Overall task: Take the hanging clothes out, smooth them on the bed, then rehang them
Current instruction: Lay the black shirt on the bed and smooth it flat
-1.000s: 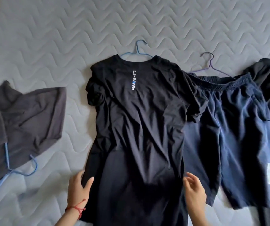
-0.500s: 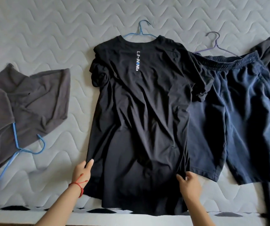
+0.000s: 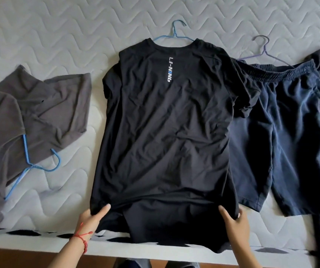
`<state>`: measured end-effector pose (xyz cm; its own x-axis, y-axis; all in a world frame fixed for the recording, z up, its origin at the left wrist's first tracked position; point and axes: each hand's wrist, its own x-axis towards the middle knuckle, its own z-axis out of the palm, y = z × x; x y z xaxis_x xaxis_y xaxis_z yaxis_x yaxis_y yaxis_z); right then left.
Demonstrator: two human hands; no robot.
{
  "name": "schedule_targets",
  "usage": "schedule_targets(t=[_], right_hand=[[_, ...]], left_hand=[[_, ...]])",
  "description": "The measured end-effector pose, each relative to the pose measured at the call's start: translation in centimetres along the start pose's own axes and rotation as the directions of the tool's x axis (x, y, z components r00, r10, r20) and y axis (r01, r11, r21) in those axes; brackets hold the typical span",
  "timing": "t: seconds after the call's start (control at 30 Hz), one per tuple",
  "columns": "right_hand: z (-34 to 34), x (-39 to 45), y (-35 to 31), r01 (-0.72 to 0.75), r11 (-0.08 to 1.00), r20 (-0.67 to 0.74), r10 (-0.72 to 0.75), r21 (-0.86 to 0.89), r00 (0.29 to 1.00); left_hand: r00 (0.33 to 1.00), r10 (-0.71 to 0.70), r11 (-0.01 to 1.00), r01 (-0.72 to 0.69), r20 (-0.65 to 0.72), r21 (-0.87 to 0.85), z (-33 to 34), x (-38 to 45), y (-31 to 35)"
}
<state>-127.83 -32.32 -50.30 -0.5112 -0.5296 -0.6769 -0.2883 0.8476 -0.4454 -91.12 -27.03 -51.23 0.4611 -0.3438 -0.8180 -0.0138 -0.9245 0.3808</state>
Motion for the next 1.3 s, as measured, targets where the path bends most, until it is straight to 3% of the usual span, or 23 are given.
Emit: schedule_targets(t=[0.1,0.27,0.33,0.43,0.53,0.73,0.83,0.97,1.1,1.3], right_hand=[[0.3,-0.6,0.3,-0.095,0.995,0.134,0.097,-0.024,0.986],[-1.2,-0.6,1.3,-0.144,0.963,-0.011,0.145,-0.229,0.989],[-1.3,-0.6,1.1,-0.117,0.930,-0.144,0.070,-0.348,0.987],[0.0,-0.6,-1.3,0.119,0.890,-0.264,-0.255,-0.441,0.930],[3.6,0.2,-5.5,0.429,0.747,-0.087,-0.540,-0.507,0.837],[12.9,2.8,-16.1,0.713,0.539,0.136,-0.747,-0.449,0.650],[16.3,5.4,-18.0,0.728,0.456,0.226,-0.745,-0.512,0.627],[18.2,8.0,-16.5,0.678,0.289,0.241,-0.783,-0.676,0.574],[18.5,8.4,-16.2,0.682,0.276,0.190,-0.831,-0.677,0.524],[18.6,8.7,-16.3,0.683,0.282,0.179,-0.834,-0.674,0.522]], left_hand=[[0.999,-0.019,0.997,0.015,0.044,0.073,-0.2,-0.2,-0.4],[0.997,-0.010,0.978,0.025,-0.073,0.208,-1.8,-0.4,-1.1],[0.995,0.009,0.899,0.034,-0.096,0.437,-2.4,-0.6,-1.1],[0.986,0.106,0.830,-0.018,-0.125,0.558,-2.5,0.0,0.1],[0.945,0.287,0.806,-0.151,-0.156,0.572,-1.7,1.3,2.8],[0.801,0.563,0.778,-0.430,-0.203,0.457,0.2,5.7,12.9],[0.760,0.595,0.788,-0.487,-0.263,0.376,0.2,8.8,18.1],[0.766,0.562,0.818,-0.459,-0.312,0.348,-0.1,13.2,23.3],[0.772,0.540,0.835,-0.441,-0.335,0.329,-0.3,16.8,26.5],[0.778,0.550,0.833,-0.489,-0.303,0.259,1.5,17.4,30.7]])
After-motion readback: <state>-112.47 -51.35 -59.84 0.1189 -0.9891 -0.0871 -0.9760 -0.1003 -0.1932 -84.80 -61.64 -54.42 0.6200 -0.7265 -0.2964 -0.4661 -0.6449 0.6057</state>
